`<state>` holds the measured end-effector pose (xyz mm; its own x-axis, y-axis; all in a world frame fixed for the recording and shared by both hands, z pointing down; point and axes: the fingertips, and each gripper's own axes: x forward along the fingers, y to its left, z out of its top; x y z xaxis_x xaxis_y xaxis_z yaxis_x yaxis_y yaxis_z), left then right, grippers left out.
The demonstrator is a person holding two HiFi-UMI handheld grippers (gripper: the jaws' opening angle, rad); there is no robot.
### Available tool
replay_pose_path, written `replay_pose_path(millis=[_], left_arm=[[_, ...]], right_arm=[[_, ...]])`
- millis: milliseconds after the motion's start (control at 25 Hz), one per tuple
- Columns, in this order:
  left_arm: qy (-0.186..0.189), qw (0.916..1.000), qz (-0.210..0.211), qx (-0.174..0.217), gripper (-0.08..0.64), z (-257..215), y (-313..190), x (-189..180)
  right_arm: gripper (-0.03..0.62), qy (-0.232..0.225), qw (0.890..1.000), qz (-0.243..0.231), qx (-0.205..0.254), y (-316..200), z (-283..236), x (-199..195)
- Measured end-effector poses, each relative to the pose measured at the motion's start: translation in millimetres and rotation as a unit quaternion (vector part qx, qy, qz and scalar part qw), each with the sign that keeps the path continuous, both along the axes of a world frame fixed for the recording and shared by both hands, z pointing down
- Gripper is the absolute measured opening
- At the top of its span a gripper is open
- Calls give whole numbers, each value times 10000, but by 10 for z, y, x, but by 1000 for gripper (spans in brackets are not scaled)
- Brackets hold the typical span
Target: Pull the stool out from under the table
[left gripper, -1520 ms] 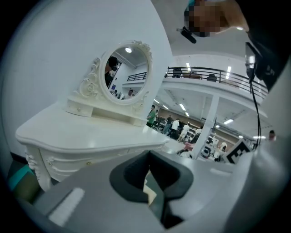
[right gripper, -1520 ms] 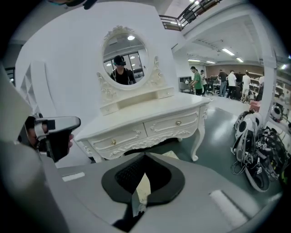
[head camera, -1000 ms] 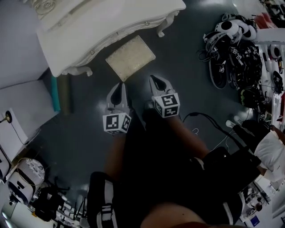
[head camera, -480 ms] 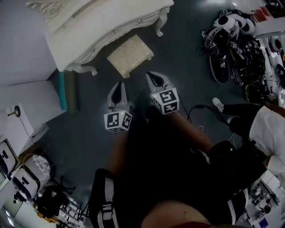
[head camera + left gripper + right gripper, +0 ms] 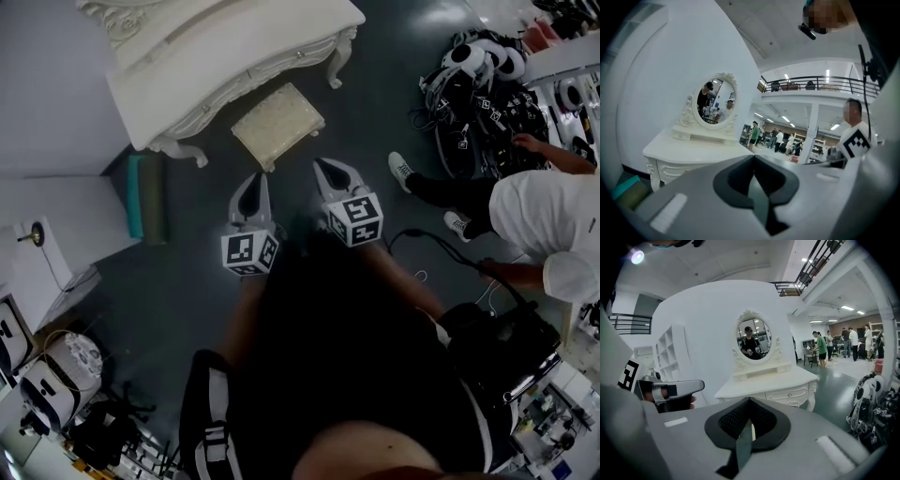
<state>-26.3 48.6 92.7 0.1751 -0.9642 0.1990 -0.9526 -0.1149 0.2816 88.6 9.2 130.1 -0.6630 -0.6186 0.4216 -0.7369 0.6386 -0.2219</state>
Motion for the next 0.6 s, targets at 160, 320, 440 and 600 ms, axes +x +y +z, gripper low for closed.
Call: replay_pose_path(millis=[160,320,440,600], left_arm=[[54,10000,-35,-5,9,-1,64,-45],[26,10000,-2,55,9,-35,95,-70],[31,10000,13,87,9,-44,108,-74],[45,9999,80,93,9,-36,119,-34]], right_arm=[[-2,-10,9999,1,121,29,-93,-47],[-2,-5,9999,-30,167,61,-138,-80],[-2,-21,9998,-76,177,68,-144,-113],[-2,-41,9997,-96,209,74,-164,-126]])
